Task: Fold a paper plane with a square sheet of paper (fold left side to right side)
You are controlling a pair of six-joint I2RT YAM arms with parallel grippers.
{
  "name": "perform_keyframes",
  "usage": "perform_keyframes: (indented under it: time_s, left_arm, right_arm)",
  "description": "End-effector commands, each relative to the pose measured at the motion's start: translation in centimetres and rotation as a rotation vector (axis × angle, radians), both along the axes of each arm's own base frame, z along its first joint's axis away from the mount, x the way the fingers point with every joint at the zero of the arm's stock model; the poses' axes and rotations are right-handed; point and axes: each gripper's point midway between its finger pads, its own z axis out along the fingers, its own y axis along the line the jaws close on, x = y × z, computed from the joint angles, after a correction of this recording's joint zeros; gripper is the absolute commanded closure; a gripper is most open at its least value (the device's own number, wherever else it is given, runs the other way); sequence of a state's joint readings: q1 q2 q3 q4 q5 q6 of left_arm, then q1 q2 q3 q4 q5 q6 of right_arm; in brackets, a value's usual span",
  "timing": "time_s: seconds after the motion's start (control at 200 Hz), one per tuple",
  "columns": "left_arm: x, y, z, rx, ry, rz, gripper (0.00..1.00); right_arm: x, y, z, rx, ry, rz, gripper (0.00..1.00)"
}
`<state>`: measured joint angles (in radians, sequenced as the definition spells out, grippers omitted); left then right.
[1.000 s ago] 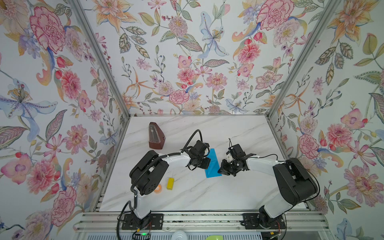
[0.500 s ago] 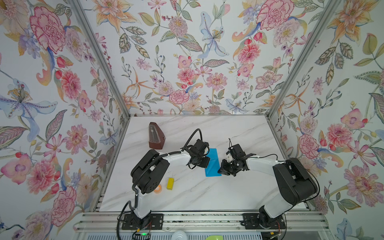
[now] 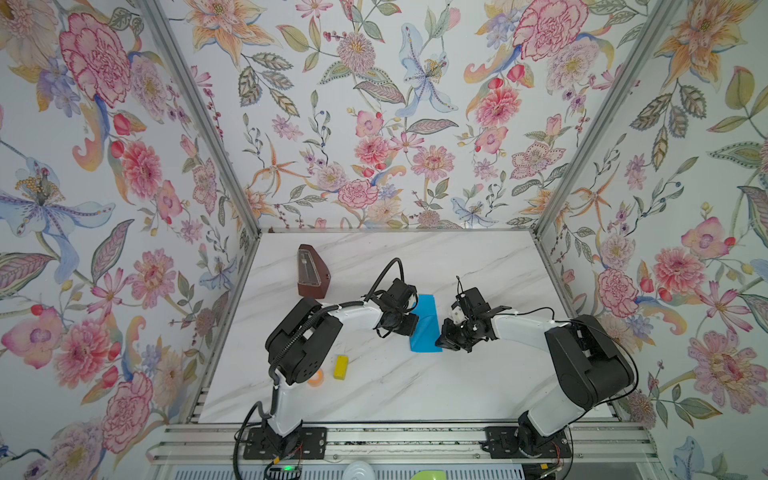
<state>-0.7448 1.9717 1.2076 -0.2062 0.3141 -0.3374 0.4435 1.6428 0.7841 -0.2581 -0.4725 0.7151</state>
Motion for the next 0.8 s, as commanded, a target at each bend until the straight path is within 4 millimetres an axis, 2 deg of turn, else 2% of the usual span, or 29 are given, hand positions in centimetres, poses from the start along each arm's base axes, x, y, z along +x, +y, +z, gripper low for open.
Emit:
perform_keyframes:
  time_s: [0.0,0.165,0.35,0.45,0.535,0.796]
  left_arm:
    - [0.1,1.2,-1.3,0.034,0.032,0.041,1.00]
    - [-0.4,2.4,-1.4,0.030,0.051,0.129,1.00]
    - [-1.5,3.4,-1.1,-0.041,0.075,0.248,1.00]
    - [-1.9,3.2,-0.6,-0.097,0.075,0.298,1.00]
    - [-2.1,3.3,-0.7,-0.110,0.077,0.313,1.00]
    - [-1.9,3.2,-0.6,-0.111,0.076,0.311,1.00]
  right_arm:
    - [-0.2,-1.2,-0.6,-0.090,0.017,0.002,0.83]
    - [1.3,-0.1,1.8,-0.045,-0.047,-0.012,0.73]
    - [2.1,2.8,3.7,0.117,-0.092,-0.032,0.67]
    - [2.6,4.4,4.5,0.215,-0.114,-0.051,0.64]
    - [2.8,5.1,4.5,0.260,-0.122,-0.060,0.63]
    - [3.1,5.6,2.5,0.274,-0.093,-0.069,0.64]
